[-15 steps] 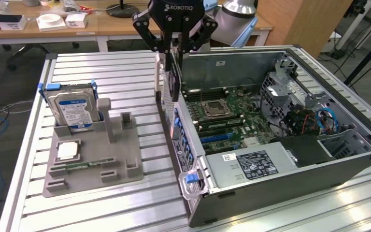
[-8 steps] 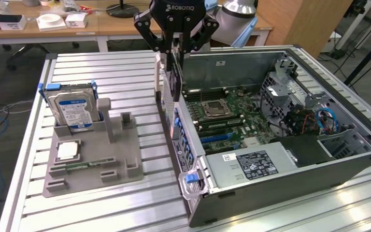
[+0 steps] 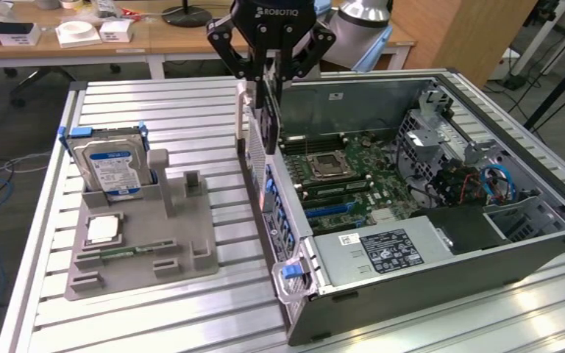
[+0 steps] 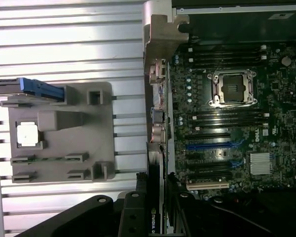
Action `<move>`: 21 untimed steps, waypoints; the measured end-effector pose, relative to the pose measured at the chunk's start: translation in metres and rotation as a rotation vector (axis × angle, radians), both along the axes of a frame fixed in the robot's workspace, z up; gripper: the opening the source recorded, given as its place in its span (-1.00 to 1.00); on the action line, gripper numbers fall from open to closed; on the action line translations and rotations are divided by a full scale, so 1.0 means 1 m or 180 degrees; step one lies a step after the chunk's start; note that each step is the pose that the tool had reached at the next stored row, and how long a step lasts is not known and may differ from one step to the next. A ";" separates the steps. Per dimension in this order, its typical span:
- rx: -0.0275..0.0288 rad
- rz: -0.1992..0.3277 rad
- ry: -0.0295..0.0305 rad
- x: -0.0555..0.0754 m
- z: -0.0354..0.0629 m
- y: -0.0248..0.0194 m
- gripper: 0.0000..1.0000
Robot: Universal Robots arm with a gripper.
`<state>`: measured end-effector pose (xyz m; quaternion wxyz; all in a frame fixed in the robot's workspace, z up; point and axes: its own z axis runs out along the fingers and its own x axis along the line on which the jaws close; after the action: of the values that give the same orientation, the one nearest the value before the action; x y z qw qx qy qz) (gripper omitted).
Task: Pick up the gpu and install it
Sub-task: 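Pick up the gpu and move the gpu toward the slot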
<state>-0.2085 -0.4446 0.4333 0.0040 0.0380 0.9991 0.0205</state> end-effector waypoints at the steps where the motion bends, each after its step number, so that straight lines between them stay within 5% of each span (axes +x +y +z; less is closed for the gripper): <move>1: 0.0000 0.0000 0.0000 0.000 0.0000 0.0000 -0.47; 21: 0.0000 0.0000 0.0000 0.008 -0.0004 0.0000 -0.47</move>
<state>-0.2001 -0.4446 0.4329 0.0039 0.0380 0.9991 0.0205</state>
